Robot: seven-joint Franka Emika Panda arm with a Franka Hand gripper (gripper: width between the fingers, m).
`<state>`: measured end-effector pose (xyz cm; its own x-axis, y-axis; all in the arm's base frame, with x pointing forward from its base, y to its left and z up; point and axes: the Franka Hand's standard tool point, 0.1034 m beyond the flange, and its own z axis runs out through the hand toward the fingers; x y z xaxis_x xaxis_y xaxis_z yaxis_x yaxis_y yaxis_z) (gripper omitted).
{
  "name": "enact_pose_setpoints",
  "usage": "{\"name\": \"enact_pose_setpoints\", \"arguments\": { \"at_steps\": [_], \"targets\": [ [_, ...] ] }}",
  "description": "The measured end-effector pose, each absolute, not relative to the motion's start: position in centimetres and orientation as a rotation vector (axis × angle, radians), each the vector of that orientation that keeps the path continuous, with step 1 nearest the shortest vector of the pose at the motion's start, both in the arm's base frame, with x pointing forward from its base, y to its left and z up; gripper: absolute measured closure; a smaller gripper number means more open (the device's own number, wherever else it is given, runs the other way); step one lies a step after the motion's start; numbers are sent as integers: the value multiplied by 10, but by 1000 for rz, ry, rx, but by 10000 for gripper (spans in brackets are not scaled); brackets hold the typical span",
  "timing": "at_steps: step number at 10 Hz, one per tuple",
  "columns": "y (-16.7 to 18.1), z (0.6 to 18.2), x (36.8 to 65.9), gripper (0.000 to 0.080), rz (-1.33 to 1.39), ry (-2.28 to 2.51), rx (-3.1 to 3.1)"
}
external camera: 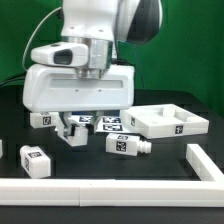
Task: Assemble one leg
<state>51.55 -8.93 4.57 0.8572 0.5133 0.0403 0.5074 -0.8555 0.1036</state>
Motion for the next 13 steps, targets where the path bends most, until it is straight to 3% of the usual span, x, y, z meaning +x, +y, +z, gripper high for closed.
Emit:
{"name": "enact_pose_setpoints", "arguments": {
  "at_steps": [1, 3, 6, 8, 9, 10, 13],
  "targets": [
    [-115, 37, 498, 515, 70, 815, 2939],
    [-139, 19, 488, 515, 32, 802, 2945],
    [-142, 18, 490, 515, 34, 796, 2944],
    [-139, 20, 491, 281, 14, 801, 2952],
    [-132, 35, 497, 281, -1, 803, 2965],
    [-116, 47, 501, 176, -19, 791, 2976],
    [-37, 55, 511, 155, 40, 963, 2920]
  ]
}}
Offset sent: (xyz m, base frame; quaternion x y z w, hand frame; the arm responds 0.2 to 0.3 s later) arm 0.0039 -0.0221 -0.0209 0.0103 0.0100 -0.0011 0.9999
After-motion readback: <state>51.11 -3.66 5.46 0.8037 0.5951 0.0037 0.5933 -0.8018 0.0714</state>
